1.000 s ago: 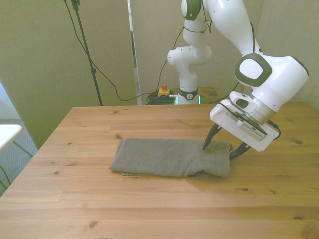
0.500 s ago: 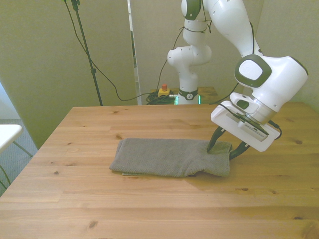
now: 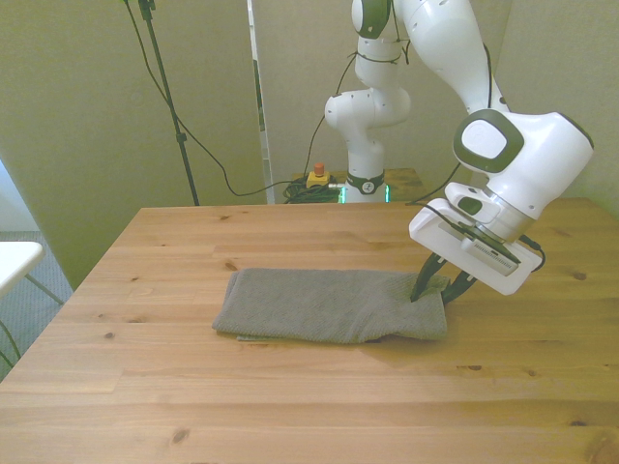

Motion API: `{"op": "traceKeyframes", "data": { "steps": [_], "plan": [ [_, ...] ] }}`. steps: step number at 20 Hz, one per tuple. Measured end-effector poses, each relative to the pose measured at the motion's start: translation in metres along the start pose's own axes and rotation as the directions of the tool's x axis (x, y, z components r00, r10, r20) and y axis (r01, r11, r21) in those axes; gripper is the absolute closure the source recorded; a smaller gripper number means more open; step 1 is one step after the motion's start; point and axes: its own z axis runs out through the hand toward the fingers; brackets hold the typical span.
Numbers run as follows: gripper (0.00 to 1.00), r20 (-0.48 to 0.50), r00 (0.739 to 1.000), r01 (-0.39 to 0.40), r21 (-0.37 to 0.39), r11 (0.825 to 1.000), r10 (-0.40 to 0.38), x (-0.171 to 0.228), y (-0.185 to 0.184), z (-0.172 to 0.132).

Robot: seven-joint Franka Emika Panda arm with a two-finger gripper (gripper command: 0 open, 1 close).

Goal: Fold the towel

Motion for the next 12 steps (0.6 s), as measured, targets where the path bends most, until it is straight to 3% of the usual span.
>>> {"op": "traceKeyframes", "data": {
  "steps": [6,12],
  "plan": [
    [1.00,0.089,0.996,0.007,0.040,0.999,-0.010,-0.002,0.009,-0.013],
    [1.00,0.134,0.991,-0.001,0.105,0.994,-0.014,0.017,0.037,-0.058]
  ]
}}
